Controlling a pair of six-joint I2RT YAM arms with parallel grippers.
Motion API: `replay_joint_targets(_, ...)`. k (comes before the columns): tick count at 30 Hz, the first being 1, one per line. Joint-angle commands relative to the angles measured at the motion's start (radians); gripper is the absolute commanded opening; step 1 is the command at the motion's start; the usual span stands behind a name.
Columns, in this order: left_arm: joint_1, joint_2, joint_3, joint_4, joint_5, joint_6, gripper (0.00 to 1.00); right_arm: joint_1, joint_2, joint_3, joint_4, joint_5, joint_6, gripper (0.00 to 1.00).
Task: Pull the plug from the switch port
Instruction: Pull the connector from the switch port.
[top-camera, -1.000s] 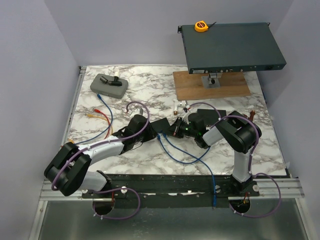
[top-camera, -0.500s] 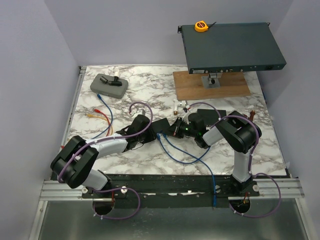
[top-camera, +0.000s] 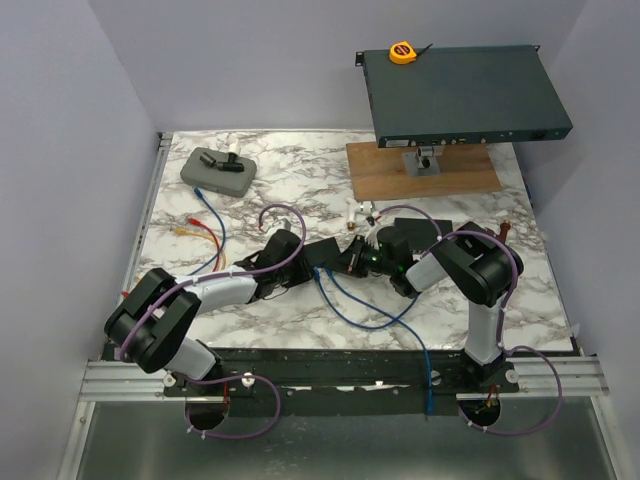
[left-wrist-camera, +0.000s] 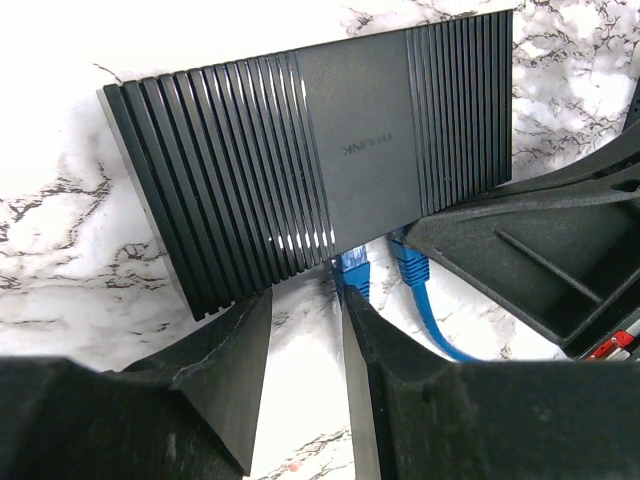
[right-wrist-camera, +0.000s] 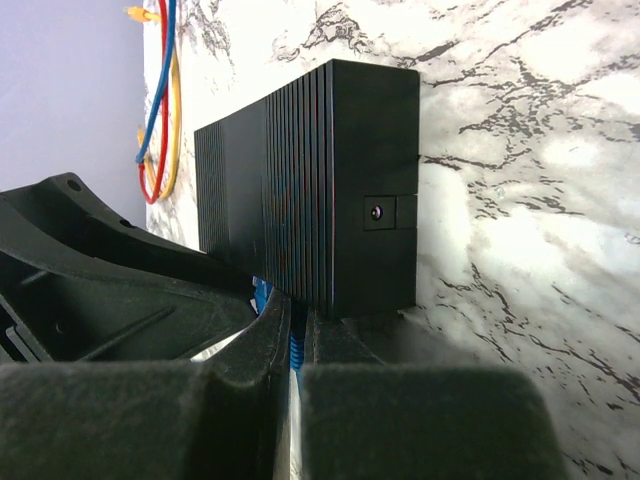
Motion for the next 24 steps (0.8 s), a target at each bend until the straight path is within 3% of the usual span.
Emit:
replay_joint_targets(1, -0.004, 0.035, 0.019, 0.004, -0.014, -0.022, 0.34, -0.004, 0.02, -0.034, -0.019, -0.045, -0.025, 0.01)
replay_joint_targets(24, -0.004, 0.052, 0.01, 0.013, -0.019, -0.06, 0.34, -0.004, 0.034, -0.08, 0.041, -0.104, -0.001, 0.01)
